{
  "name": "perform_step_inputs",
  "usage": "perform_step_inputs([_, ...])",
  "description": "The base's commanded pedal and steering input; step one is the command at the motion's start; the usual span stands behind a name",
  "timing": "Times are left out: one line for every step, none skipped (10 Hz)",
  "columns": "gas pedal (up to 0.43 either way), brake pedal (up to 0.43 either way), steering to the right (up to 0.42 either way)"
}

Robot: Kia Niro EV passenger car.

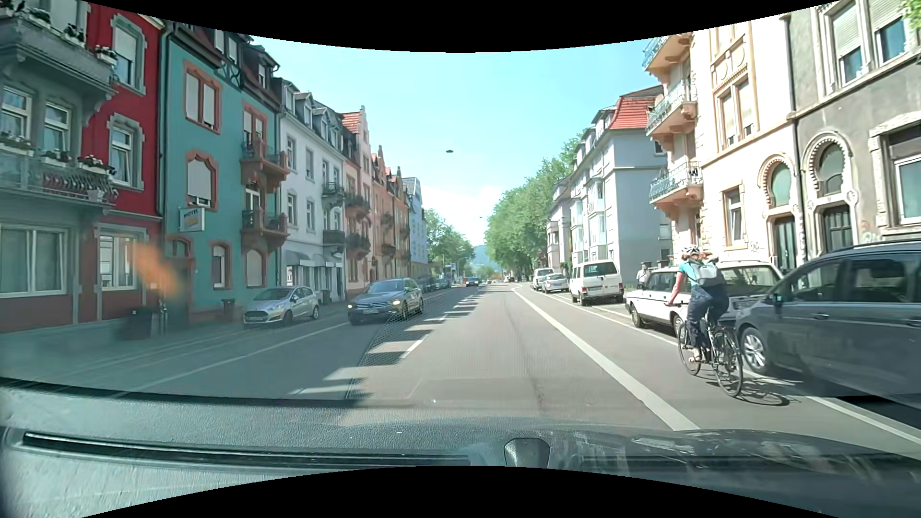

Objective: Follow the waypoints while adhering to traffic rules and regulations

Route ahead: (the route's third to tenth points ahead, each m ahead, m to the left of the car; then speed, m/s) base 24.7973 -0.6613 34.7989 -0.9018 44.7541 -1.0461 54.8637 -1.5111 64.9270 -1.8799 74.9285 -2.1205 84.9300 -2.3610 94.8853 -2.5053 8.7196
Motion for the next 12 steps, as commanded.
perform_step_inputs([0.157,0.0,-0.003])
perform_step_inputs([0.15,0.0,-0.001])
perform_step_inputs([0.15,0.0,0.001])
perform_step_inputs([0.138,0.0,0.001])
perform_step_inputs([0.13,0.0,0.001])
perform_step_inputs([0.13,0.0,0.001])
perform_step_inputs([0.13,0.0,0.001])
perform_step_inputs([0.13,0.0,0.001])
perform_step_inputs([0.13,0.0,0.001])
perform_step_inputs([0.13,0.0,0.001])
perform_step_inputs([0.13,0.0,0.001])
perform_step_inputs([0.13,0.0,0.001])
